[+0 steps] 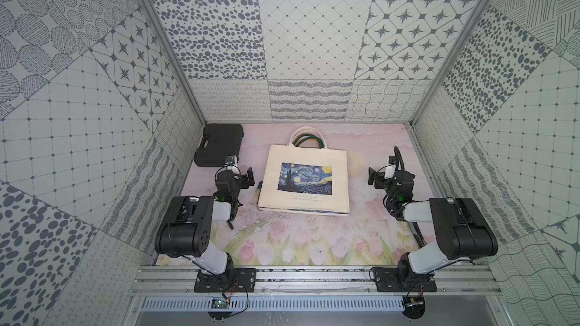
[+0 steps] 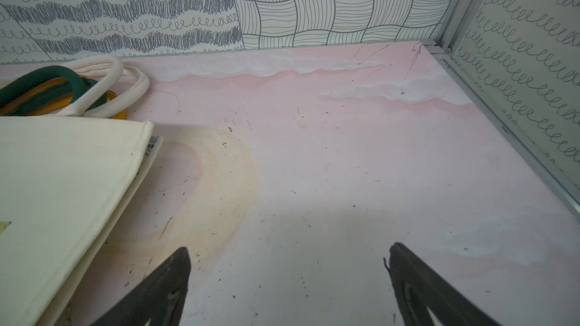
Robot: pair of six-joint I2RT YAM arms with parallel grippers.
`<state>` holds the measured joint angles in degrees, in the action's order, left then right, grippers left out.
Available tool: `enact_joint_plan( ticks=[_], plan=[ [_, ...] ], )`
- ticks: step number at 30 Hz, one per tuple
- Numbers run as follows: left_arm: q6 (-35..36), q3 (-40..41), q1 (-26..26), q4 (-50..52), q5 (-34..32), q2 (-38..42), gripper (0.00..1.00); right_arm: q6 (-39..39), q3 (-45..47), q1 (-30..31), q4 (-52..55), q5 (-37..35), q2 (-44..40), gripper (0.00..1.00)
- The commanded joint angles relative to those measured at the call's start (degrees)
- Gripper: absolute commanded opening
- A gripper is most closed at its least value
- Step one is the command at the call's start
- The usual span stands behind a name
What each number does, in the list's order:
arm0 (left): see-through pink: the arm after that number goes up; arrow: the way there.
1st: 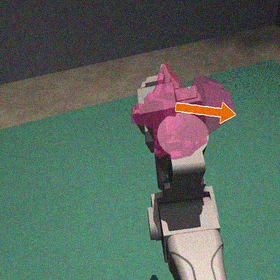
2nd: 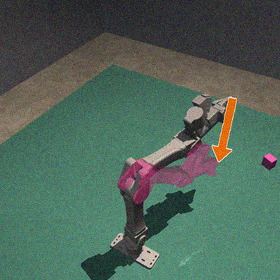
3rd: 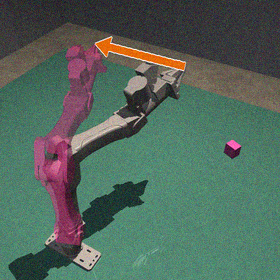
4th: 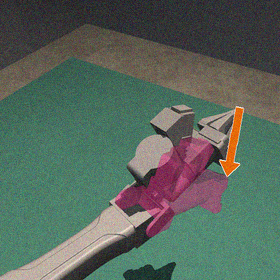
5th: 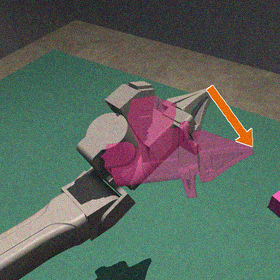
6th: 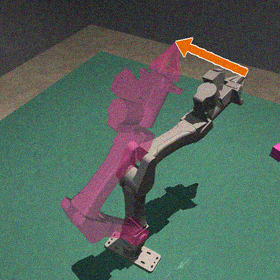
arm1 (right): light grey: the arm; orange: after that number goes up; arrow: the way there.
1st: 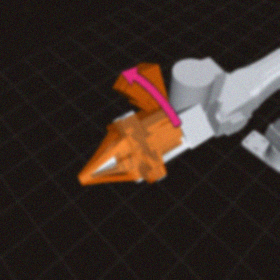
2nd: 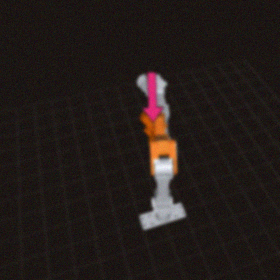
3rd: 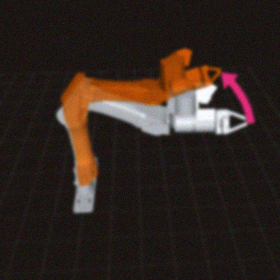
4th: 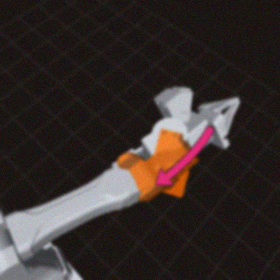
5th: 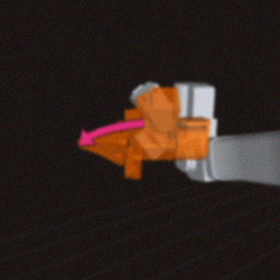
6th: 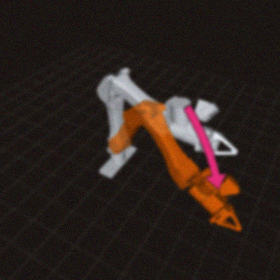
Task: Put away the canvas bag
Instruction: Reset both arms
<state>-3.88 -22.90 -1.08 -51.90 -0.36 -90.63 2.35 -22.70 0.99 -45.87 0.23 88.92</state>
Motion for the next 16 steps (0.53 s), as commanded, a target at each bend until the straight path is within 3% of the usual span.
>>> enact_joint_plan(
  ticks=[1, 16],
  plan=[
    [1.6, -0.7, -0.1, 2.3, 1.1, 0.0, 0.99, -0.5, -0.9, 0.2, -1.6, 0.4, 0.1, 0.99],
    [1.7, -0.6, 0.0, 2.1, 1.1, -0.1, 0.99, -1.4, -1.1, 0.7, -1.4, 0.8, 0.1, 0.99]
  ],
)
